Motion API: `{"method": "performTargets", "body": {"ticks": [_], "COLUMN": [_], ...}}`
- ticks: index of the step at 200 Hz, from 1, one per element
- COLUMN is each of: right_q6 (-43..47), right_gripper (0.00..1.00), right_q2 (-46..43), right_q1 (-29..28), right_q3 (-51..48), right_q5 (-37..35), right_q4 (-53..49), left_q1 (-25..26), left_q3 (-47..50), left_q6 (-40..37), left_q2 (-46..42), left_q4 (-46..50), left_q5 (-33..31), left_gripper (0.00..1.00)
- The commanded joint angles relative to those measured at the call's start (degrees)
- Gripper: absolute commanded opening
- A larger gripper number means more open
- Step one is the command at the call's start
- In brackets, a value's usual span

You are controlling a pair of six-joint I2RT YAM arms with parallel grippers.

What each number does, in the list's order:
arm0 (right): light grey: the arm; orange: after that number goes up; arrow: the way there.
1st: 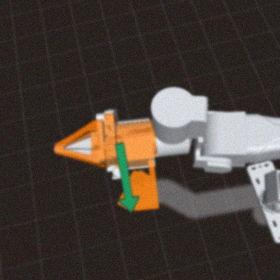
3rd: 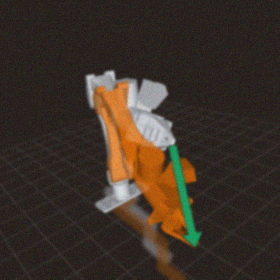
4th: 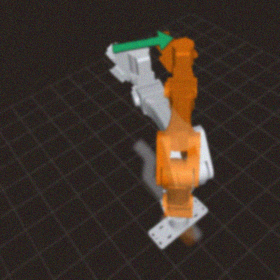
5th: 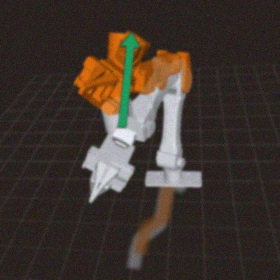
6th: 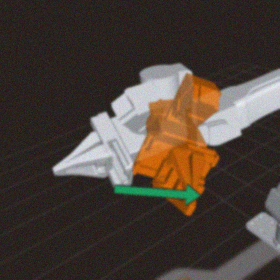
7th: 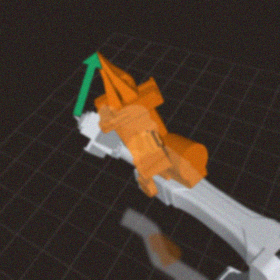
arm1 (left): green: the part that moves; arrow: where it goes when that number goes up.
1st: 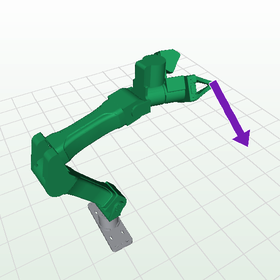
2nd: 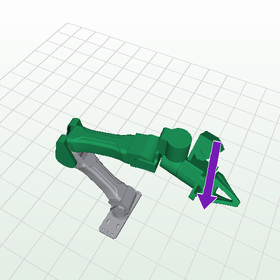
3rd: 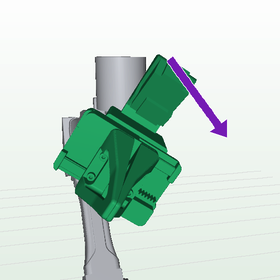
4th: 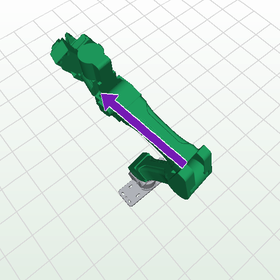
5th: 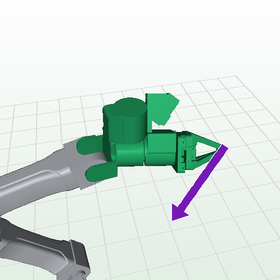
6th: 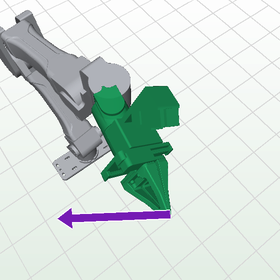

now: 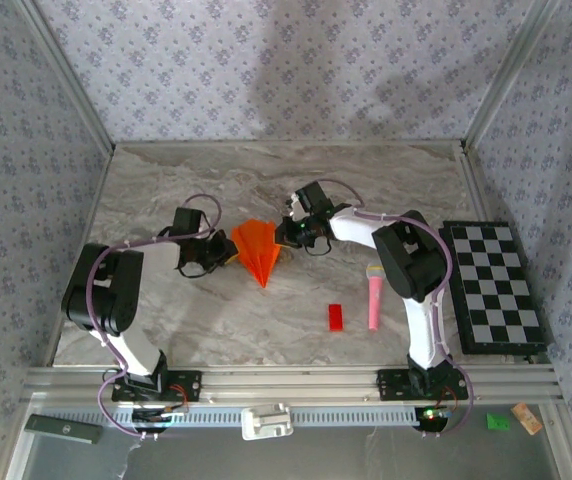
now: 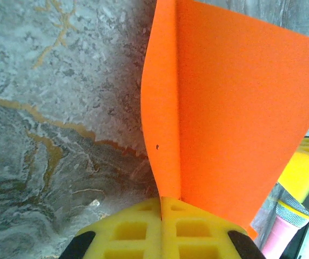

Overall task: Fold a paper plane with a square sheet of paper (pick it up from the middle)
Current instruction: Move the paper plane to the top-center of the table.

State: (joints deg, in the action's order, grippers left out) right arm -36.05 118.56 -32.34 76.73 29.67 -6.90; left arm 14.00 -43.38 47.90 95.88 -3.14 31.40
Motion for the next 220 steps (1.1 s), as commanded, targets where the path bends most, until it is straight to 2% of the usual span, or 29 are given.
{"method": "performTargets", "body": {"ticks": [1, 55, 91, 110, 153, 183, 220], "right_q6": [-1.30, -1.15, -0.62, -0.74, -0.60, -0.86, -0.91], "right_gripper": [0.10, 0.11, 0.11, 0.11, 0.12, 0.12, 0.12], "right_q2": [0.91, 2.03, 1.59, 1.50, 0.97, 1.10, 1.14], "right_q1": [-0.23, -0.19, -0.22, -0.23, -0.25, -0.29, -0.40], "right_q3": [-0.63, -0.12, 0.36, 0.56, 0.71, 0.98, 1.19], "right_q5": [1.38, 2.12, 2.50, 2.64, 2.58, 2.64, 2.69], "right_q4": [0.80, 0.07, -0.57, -0.81, -1.19, -1.19, -1.18], "left_q1": [0.35, 0.35, 0.46, 1.06, 7.29, 11.02, 13.19], "left_q3": [-0.30, -3.60, -4.73, -4.80, -6.34, -7.87, -10.07], "left_q6": [0.26, -3.51, -4.66, -4.97, -4.20, -2.80, -1.97], "left_q2": [0.32, -0.41, -5.70, -9.14, -10.99, -7.84, -3.34], "left_q4": [-0.43, 6.60, 11.33, 13.80, 17.93, 18.86, 19.25], "left_q5": [-0.69, -2.20, -4.24, -5.91, -9.46, -12.43, -12.44], "left_gripper": [0.06, 0.17, 0.30, 0.33, 0.35, 0.34, 0.33]}}
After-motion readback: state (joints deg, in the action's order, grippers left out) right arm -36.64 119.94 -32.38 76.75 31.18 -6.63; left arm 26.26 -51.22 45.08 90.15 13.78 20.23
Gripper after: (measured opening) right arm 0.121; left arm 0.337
